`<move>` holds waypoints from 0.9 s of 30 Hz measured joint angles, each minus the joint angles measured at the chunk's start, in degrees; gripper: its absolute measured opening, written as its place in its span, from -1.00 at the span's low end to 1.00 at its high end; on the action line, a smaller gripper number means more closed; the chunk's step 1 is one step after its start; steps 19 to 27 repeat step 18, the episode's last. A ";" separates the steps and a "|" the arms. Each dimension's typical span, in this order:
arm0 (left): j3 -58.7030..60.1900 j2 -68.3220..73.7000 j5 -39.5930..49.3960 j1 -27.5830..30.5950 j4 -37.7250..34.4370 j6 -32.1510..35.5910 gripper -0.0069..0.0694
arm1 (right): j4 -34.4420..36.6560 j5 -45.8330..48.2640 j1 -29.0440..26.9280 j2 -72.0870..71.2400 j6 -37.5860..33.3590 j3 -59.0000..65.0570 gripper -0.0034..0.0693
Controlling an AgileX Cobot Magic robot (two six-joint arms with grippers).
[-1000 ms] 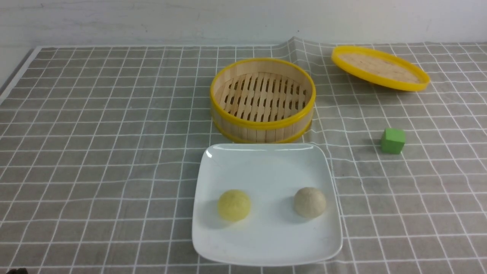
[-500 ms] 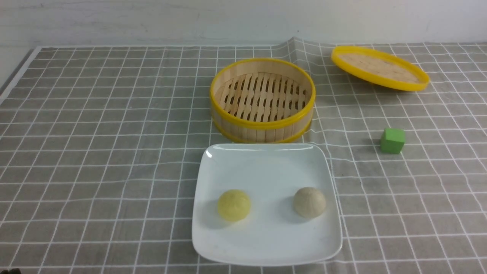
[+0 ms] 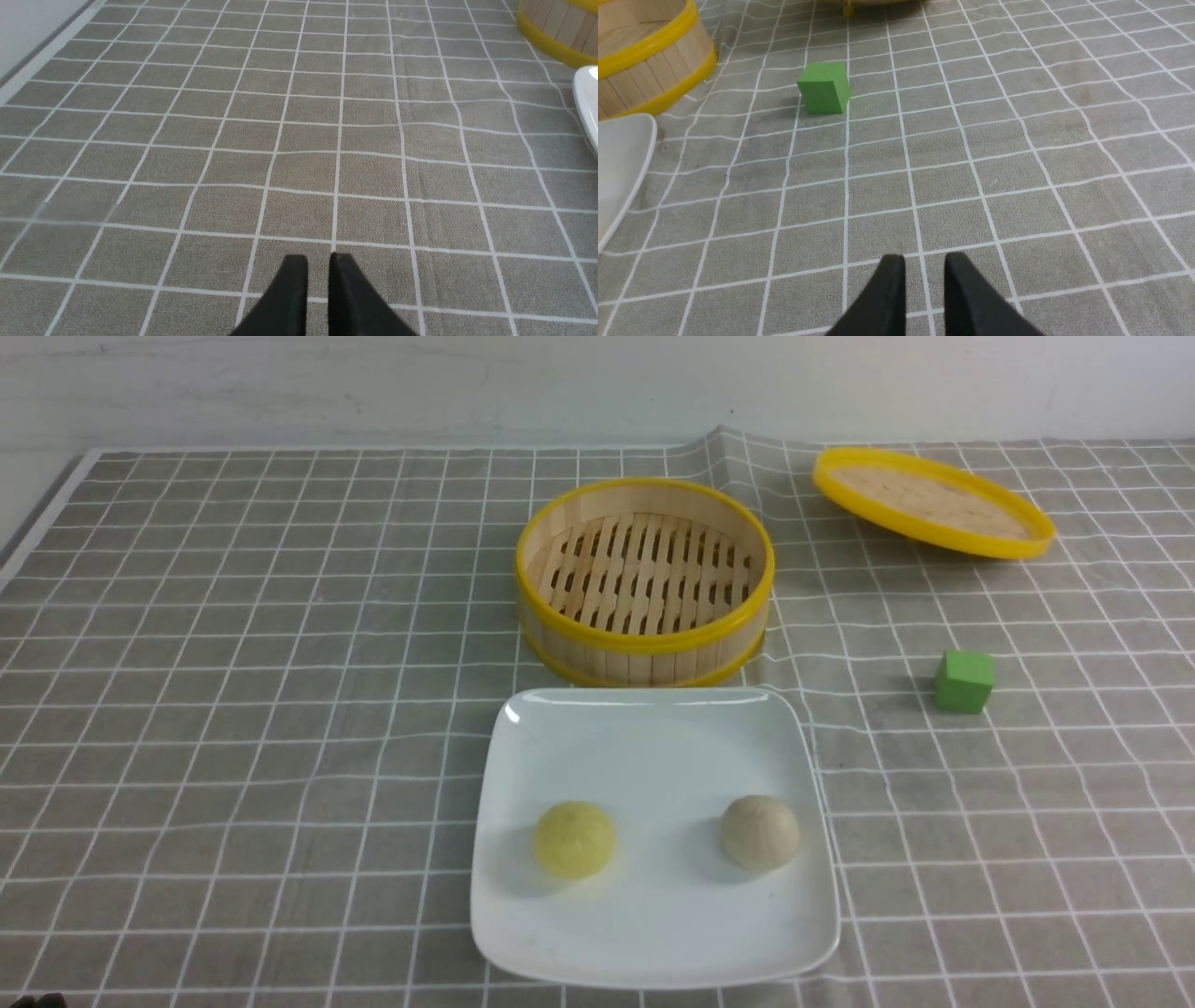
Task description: Put the steamed buns into the plate on the grey tablecloth.
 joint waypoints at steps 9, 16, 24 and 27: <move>0.00 0.00 -0.02 0.00 0.00 0.00 -0.52 | 0.00 0.00 0.00 0.00 0.00 0.00 -0.47; 0.00 0.00 -0.02 0.00 0.00 0.00 -0.49 | 0.00 0.00 0.00 0.00 0.00 0.00 -0.44; 0.00 0.00 -0.02 0.00 0.00 0.00 -0.49 | 0.00 0.00 0.00 0.00 0.00 0.00 -0.43; 0.00 0.00 -0.02 0.00 0.00 0.00 -0.49 | 0.00 0.00 0.00 0.00 0.00 0.00 -0.43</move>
